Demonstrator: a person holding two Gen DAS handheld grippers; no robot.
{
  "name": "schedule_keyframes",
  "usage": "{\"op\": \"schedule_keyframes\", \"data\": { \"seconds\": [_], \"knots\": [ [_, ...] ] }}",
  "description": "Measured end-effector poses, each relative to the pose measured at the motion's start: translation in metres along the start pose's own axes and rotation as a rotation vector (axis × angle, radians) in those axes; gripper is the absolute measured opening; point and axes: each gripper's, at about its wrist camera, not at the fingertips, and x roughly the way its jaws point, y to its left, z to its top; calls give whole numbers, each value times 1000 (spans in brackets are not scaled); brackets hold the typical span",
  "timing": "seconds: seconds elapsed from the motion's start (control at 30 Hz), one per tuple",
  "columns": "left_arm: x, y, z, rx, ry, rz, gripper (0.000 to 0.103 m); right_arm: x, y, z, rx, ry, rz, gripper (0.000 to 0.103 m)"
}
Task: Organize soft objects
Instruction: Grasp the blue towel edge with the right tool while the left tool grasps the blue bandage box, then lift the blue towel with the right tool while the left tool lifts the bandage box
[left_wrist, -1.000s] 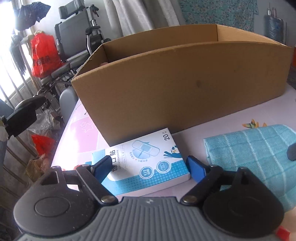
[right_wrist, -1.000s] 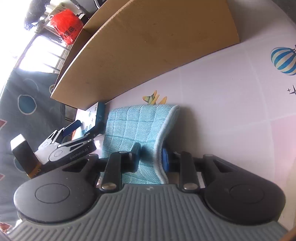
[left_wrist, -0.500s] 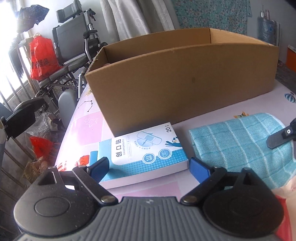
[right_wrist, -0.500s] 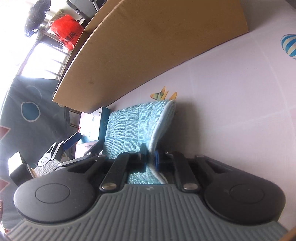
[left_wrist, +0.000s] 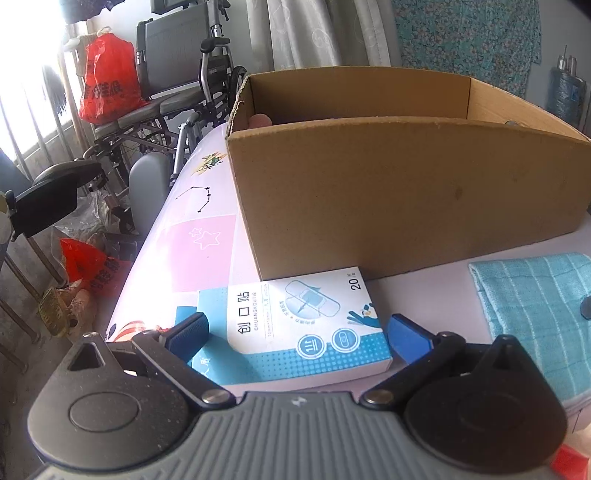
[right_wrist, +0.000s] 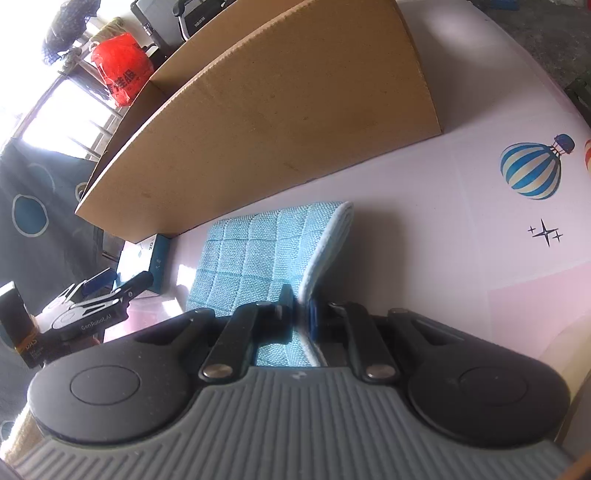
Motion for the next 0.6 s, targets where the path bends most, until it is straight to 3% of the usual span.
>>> {"op": "schedule_keyframes", "data": {
  "seconds": [0.33, 0.47, 0.6],
  "knots": [
    [21, -7, 9, 69, 12, 30, 101, -7, -12, -5, 29, 1, 28, 6],
    [11, -5, 5, 71, 19, -12, 75, -8, -8, -9, 3, -22, 21, 6],
    [-12, -4, -6, 107, 20, -105, 76, -8, -16, -9, 32, -22, 51, 6]
  ]
}}
